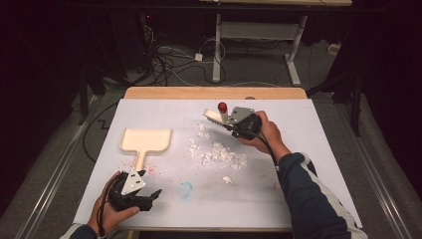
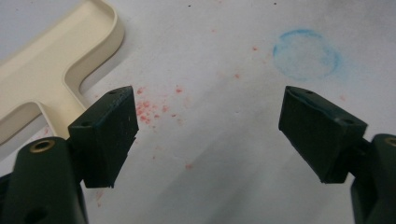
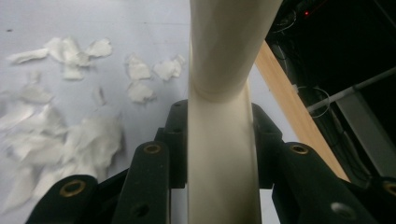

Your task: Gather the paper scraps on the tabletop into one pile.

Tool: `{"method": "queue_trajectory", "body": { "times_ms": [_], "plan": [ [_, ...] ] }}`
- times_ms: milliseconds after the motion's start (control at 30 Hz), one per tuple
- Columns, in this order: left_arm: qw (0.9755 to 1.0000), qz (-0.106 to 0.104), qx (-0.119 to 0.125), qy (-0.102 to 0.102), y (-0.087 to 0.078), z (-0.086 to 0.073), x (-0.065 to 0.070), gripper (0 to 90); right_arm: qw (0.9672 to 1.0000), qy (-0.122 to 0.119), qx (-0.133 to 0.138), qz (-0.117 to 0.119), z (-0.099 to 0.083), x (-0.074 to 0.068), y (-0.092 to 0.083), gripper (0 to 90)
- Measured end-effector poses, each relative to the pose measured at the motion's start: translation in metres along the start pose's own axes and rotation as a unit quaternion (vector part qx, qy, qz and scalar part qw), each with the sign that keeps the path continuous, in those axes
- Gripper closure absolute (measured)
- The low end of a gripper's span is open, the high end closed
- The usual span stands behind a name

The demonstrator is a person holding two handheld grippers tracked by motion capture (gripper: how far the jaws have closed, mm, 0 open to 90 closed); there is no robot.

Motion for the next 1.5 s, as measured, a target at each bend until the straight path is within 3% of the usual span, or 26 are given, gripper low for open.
{"method": "queue_trajectory", "body": {
  "times_ms": [133,300,433,467,500,600,667,733,900,1167,1400,1467,1500],
  "plan": [
    [1.0000,-0.003,-0.001,0.000,0.001,0.000,-0.001,19.0,0.9998,-0.011,-0.001,-0.013,0.012,-0.007,0.024,67.8],
    [1.0000,-0.006,-0.001,0.000,0.002,0.000,-0.002,19.0,0.9997,-0.004,-0.002,-0.022,0.020,-0.015,0.049,67.8],
    [1.0000,-0.007,-0.001,-0.001,0.002,0.000,-0.002,19.0,1.0000,-0.007,-0.001,0.000,0.025,-0.024,0.059,67.7],
    [1.0000,-0.007,-0.001,-0.001,0.003,0.000,-0.002,19.0,0.9999,-0.006,-0.001,0.015,0.026,-0.028,0.060,67.7],
    [1.0000,-0.008,-0.003,-0.001,0.003,0.000,-0.002,19.0,0.9996,-0.018,-0.005,0.023,0.026,-0.031,0.060,67.7],
    [1.0000,-0.008,-0.004,0.002,0.003,0.000,-0.001,19.0,0.9987,-0.036,-0.006,0.034,0.022,-0.039,0.055,67.5],
    [1.0000,-0.008,-0.003,0.002,0.003,0.000,0.000,19.0,0.9987,-0.030,0.007,0.041,0.018,-0.040,0.049,67.5],
    [1.0000,-0.006,-0.003,0.003,0.003,0.001,0.000,19.0,0.9968,-0.034,0.017,0.070,0.013,-0.041,0.041,67.5],
    [1.0000,-0.006,-0.004,0.000,0.003,0.001,0.000,19.0,0.9909,-0.071,0.041,0.107,-0.001,-0.049,0.019,67.3],
    [1.0000,-0.004,-0.005,0.003,0.003,0.002,0.002,19.0,0.9852,-0.059,0.064,0.147,-0.019,-0.052,-0.011,67.3],
    [1.0000,-0.006,-0.004,0.003,0.003,0.003,0.003,19.0,0.9837,-0.053,0.079,0.153,-0.030,-0.053,-0.033,67.6],
    [1.0000,-0.006,-0.005,0.003,0.003,0.003,0.004,19.0,0.9848,-0.055,0.078,0.145,-0.032,-0.052,-0.038,67.6],
    [1.0000,-0.006,-0.005,0.003,0.003,0.003,0.004,19.0,0.9866,-0.053,0.082,0.130,-0.033,-0.050,-0.040,67.7]
  ]
}}
Point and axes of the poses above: each handheld gripper's, and its own axes: y roughly forward along the jaws, z roughly out of its top, x roughly to its right, the point moved 1 cm from there along y, roughly forward along the jaws, and after that the axes turned 7 degrees about -z, right-handed, at the moved point
